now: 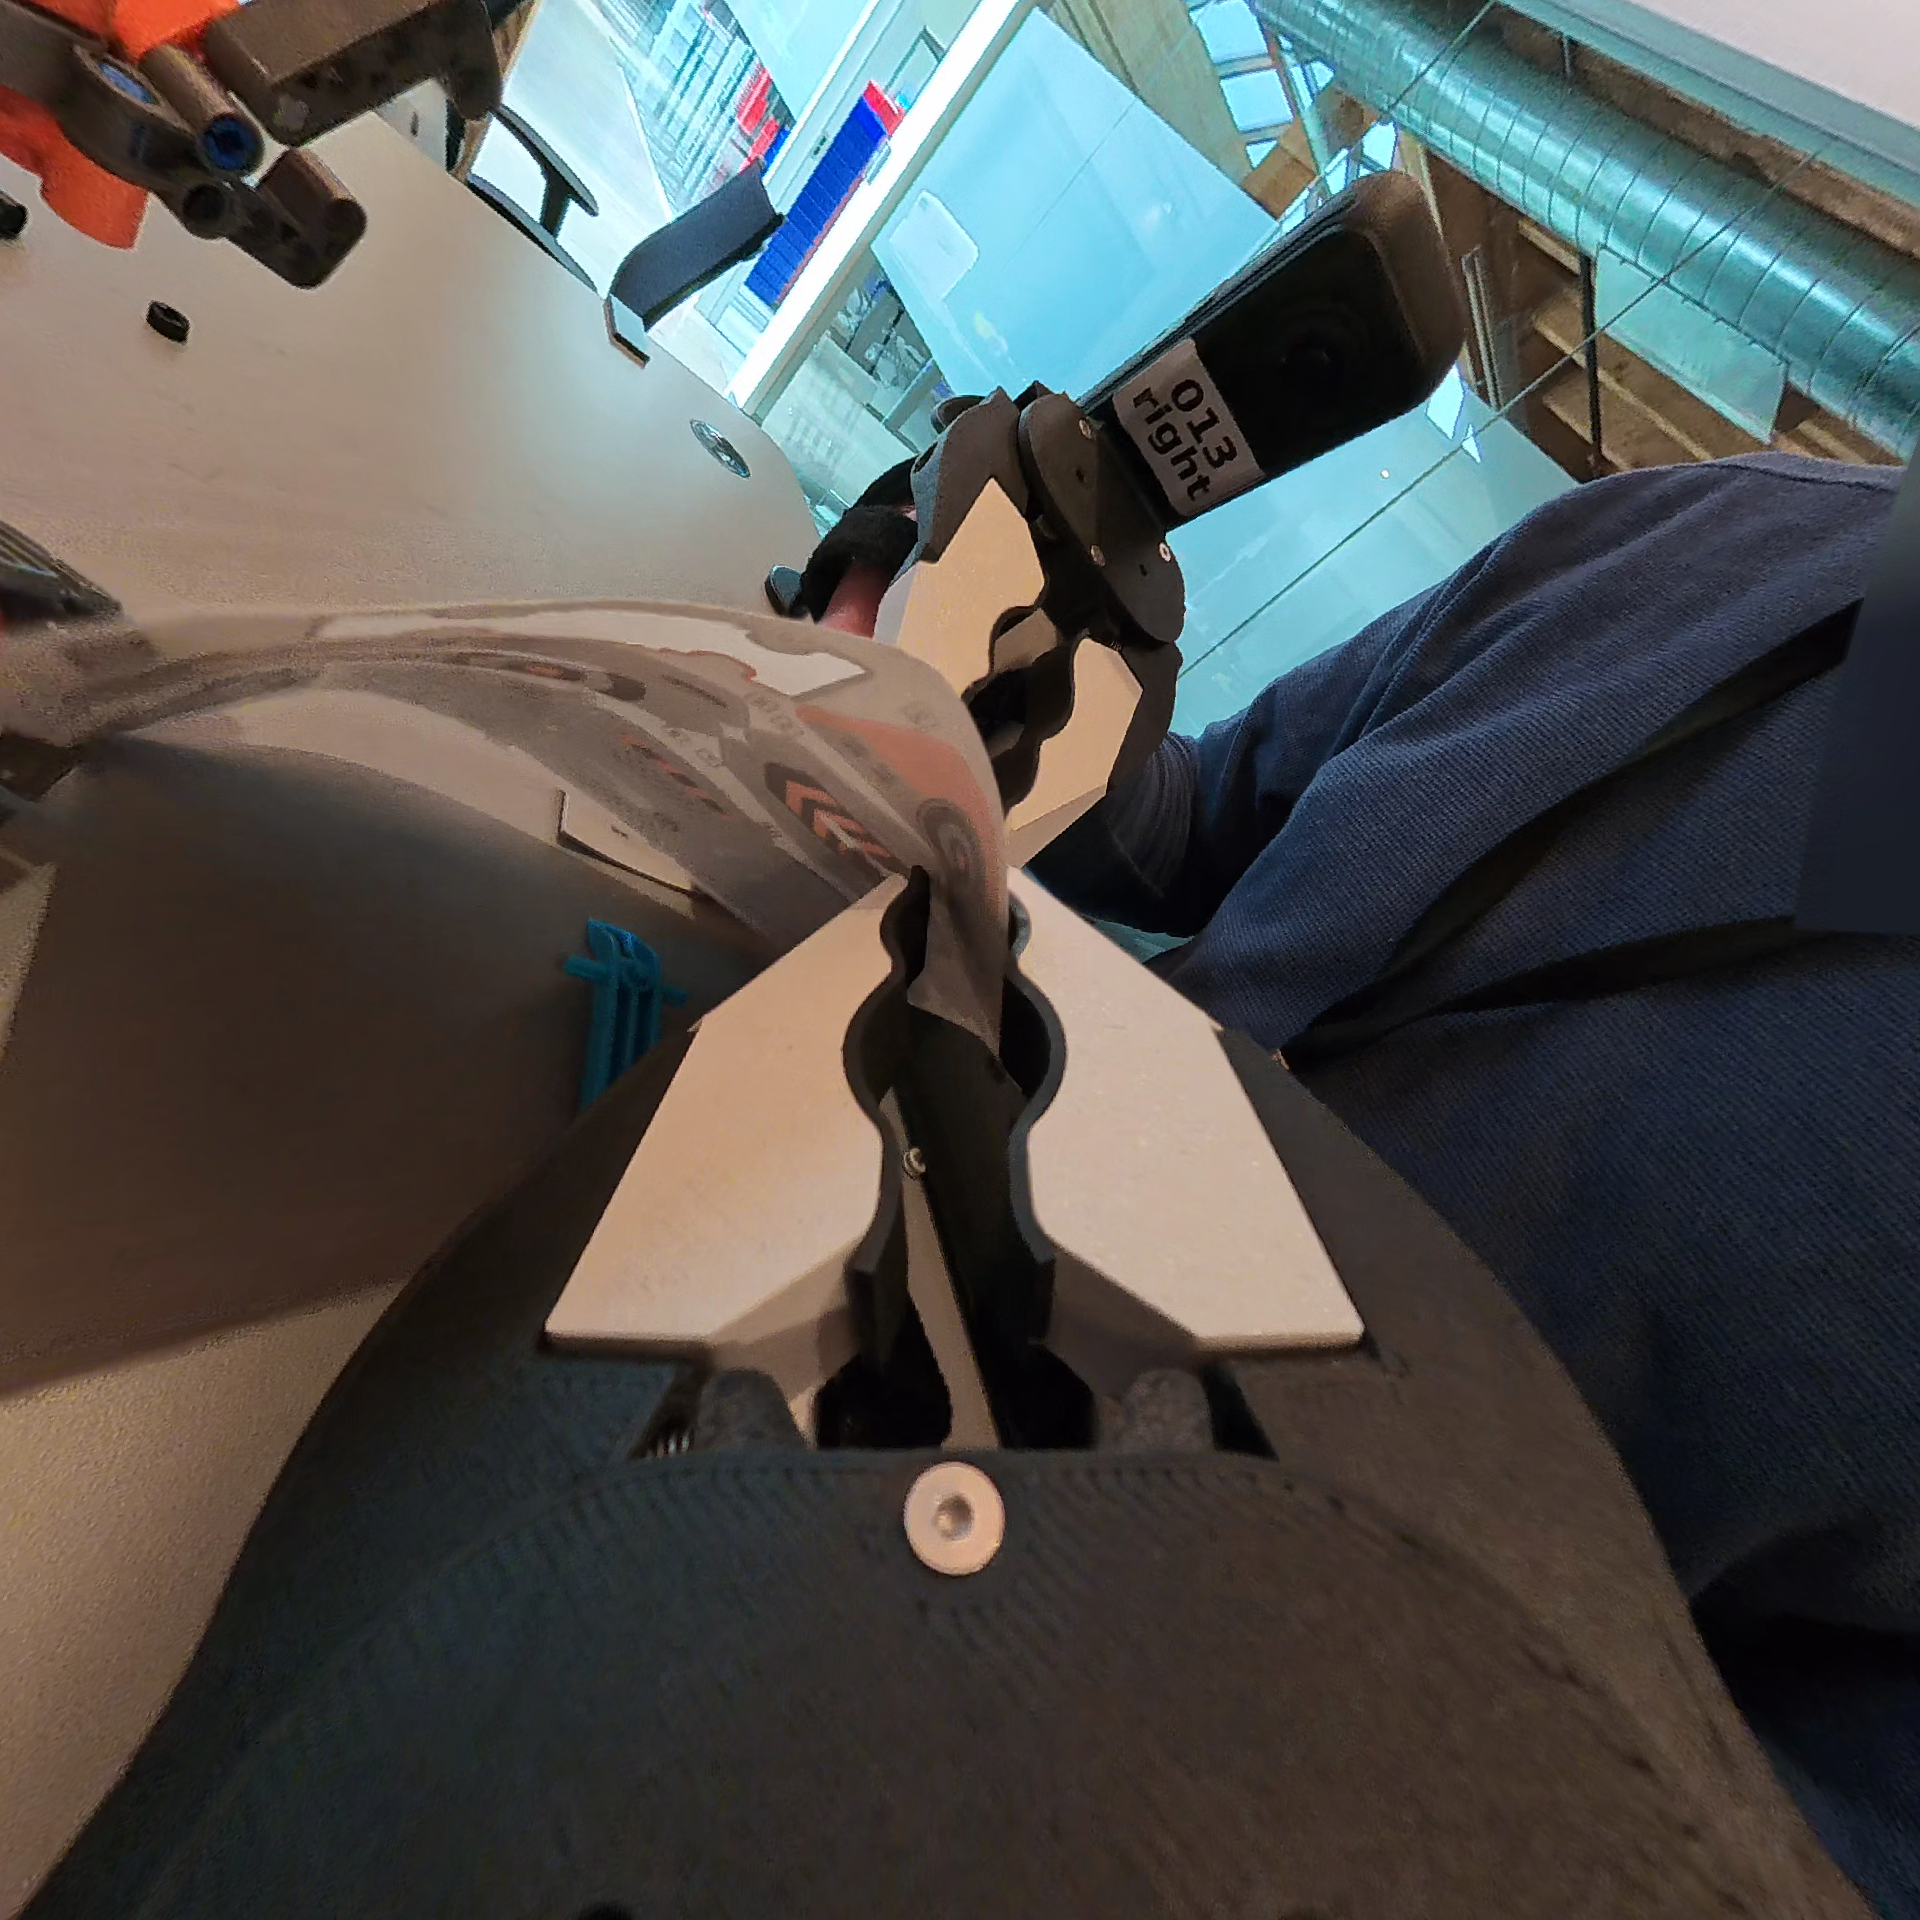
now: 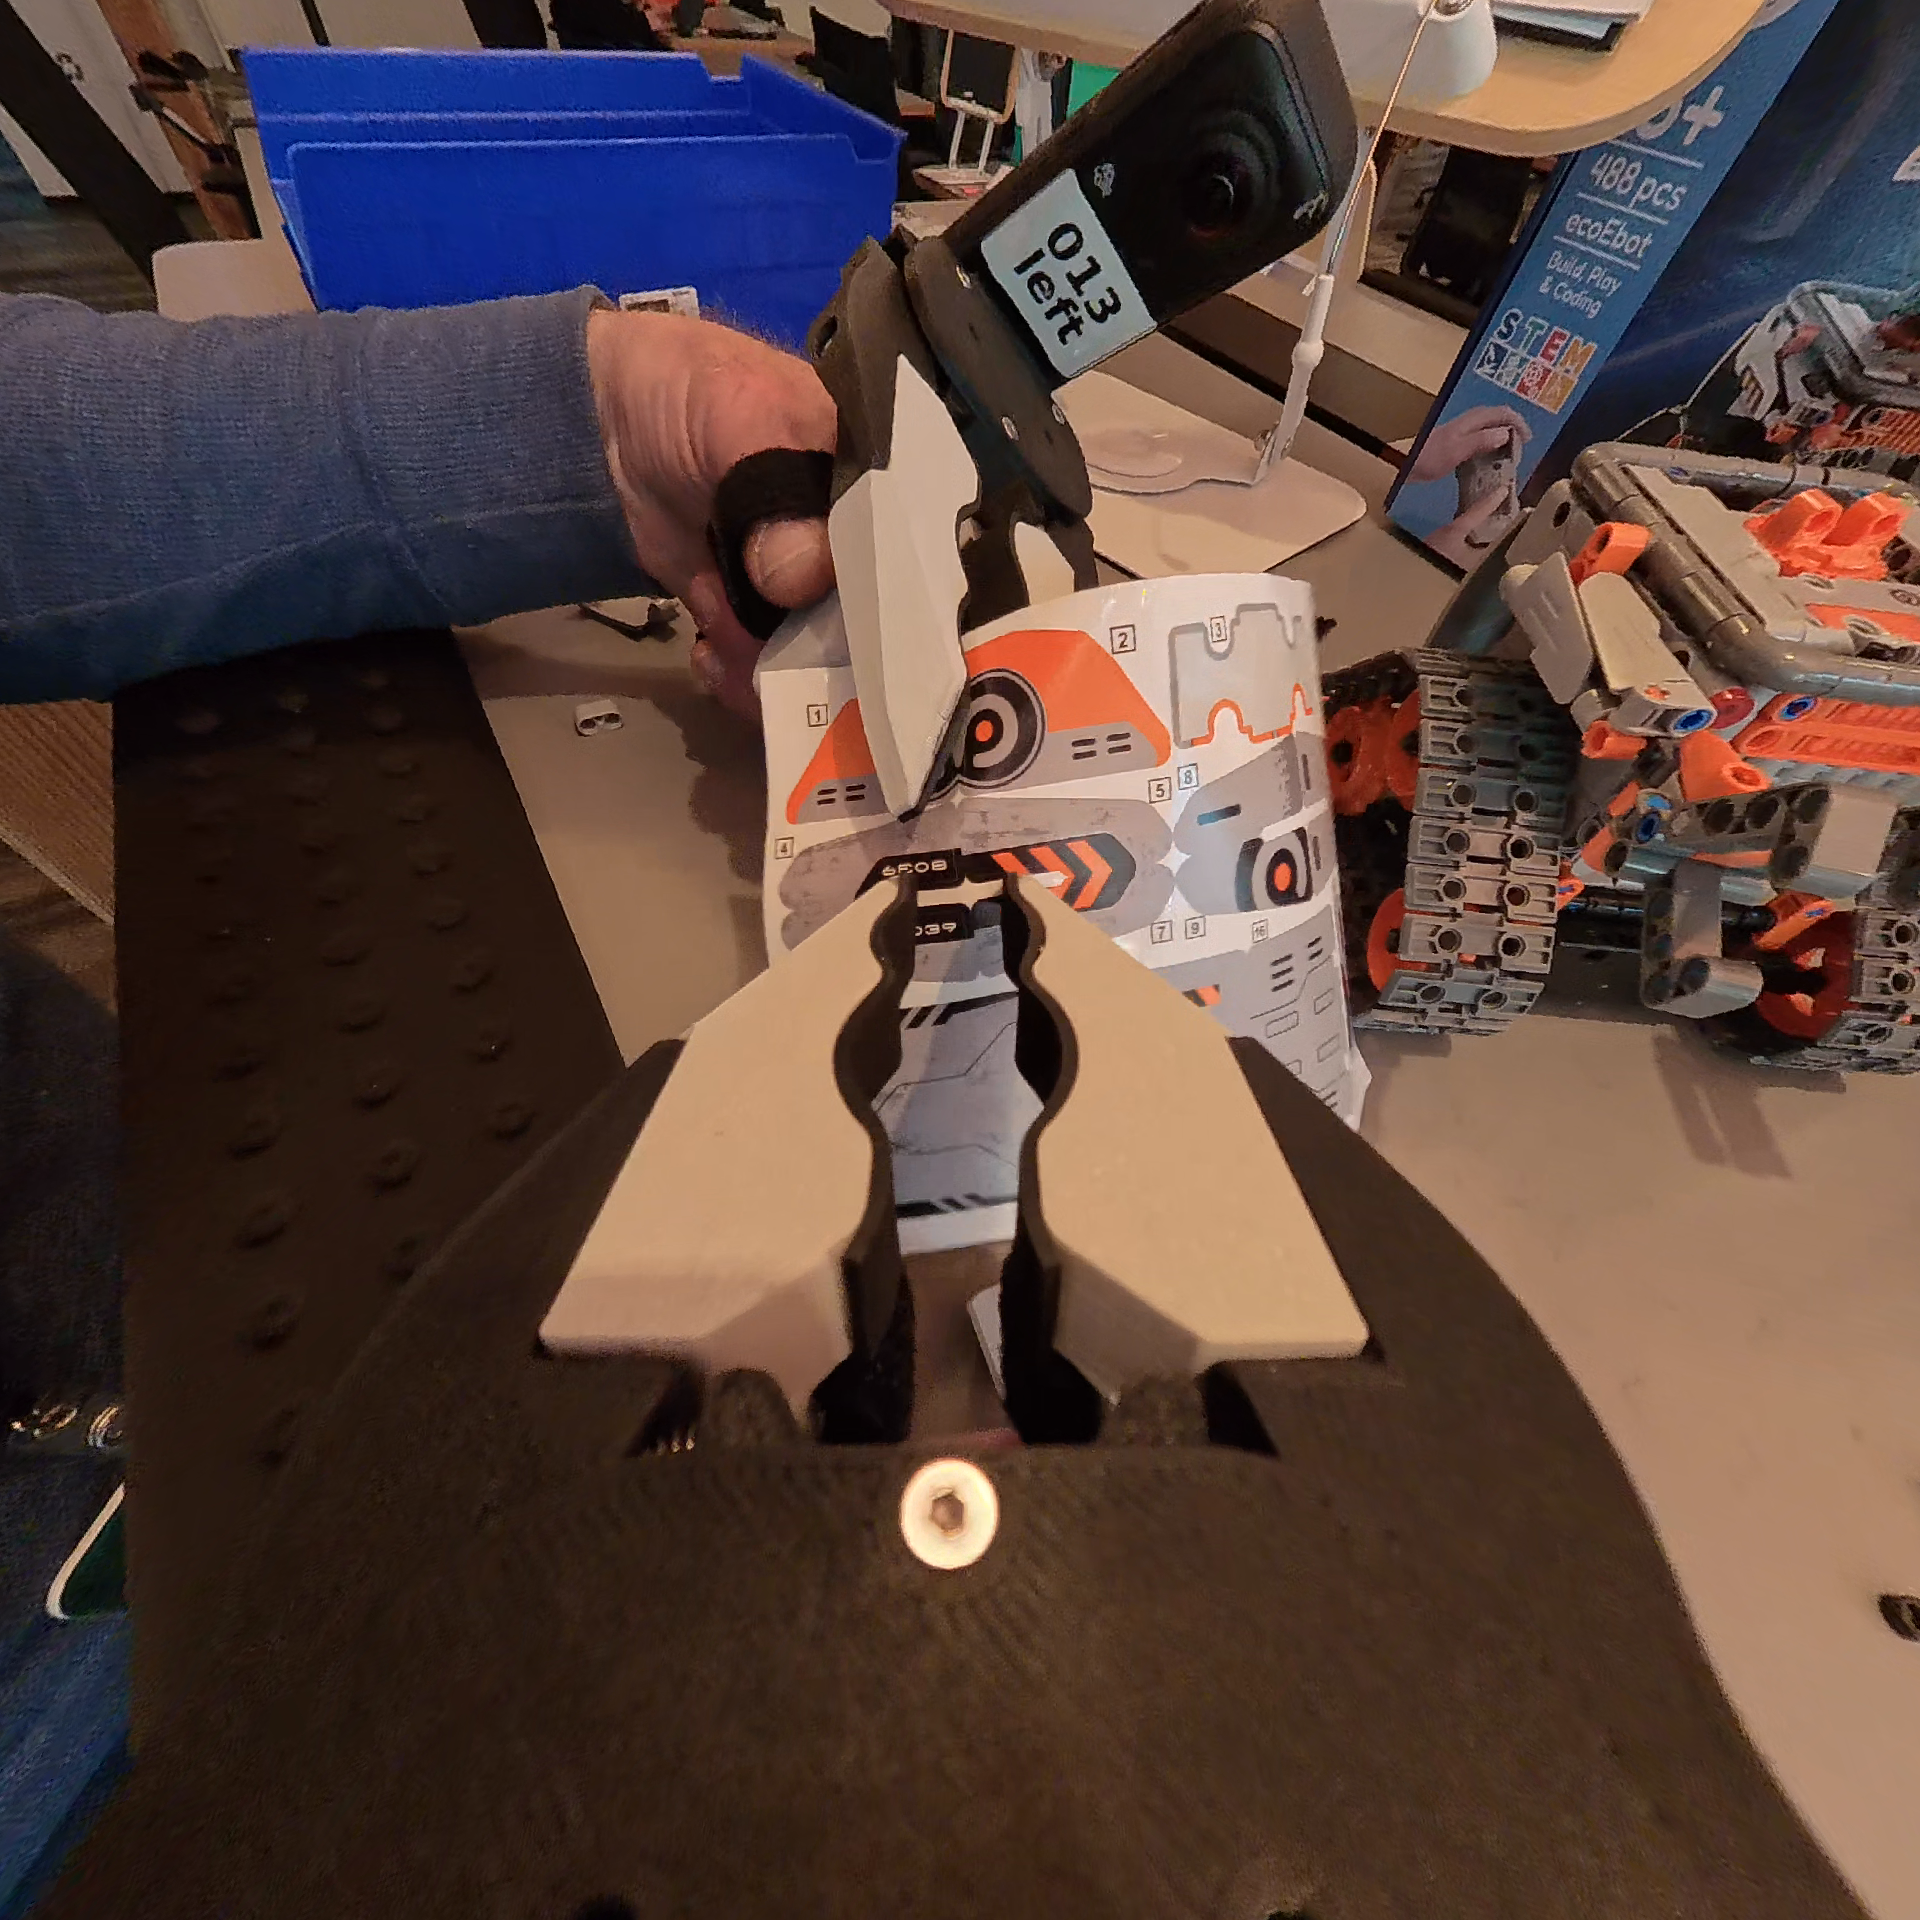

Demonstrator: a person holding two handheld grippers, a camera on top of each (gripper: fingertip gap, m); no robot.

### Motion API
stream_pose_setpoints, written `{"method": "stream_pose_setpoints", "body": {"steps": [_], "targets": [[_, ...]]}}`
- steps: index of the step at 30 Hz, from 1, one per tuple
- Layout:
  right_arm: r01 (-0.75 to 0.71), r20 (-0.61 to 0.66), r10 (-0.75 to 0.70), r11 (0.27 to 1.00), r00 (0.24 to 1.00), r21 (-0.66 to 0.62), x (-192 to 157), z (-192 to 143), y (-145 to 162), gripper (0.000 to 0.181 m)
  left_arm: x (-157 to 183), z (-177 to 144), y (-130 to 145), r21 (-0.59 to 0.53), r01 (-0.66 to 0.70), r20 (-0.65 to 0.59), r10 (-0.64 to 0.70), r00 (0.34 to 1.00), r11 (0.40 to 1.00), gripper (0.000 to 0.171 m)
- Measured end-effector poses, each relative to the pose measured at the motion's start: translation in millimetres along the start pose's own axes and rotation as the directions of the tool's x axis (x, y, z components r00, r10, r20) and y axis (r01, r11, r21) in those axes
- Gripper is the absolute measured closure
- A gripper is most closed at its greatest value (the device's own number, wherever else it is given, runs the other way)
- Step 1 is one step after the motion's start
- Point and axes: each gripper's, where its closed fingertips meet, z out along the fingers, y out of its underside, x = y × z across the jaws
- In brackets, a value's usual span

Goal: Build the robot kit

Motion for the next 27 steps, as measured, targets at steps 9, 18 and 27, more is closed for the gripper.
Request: {"method": "stream_pose_setpoints", "body": {"steps": [9,18,27], "targets": [[-0.009,-0.011,0.009,0.998,1.0,0.067,4.6,-3.9,-10.7,0.171,1.5,1.8,-3.2,0.014,-0.056,0.002,0.056,0.998,0.998,0.171],[-0.023,0.004,0.022,0.986,1.0,0.167,4.8,-11.8,-26.4,0.173,12.6,2.6,-17.6,0.107,-0.085,-0.071,0.092,0.993,0.991,0.171],[-0.036,0.039,0.028,0.973,0.999,0.226,3.7,-15.4,-37.2,0.181,20.3,0.6,-26.1,0.158,-0.091,-0.107,0.108,0.988,0.983,0.171]]}}
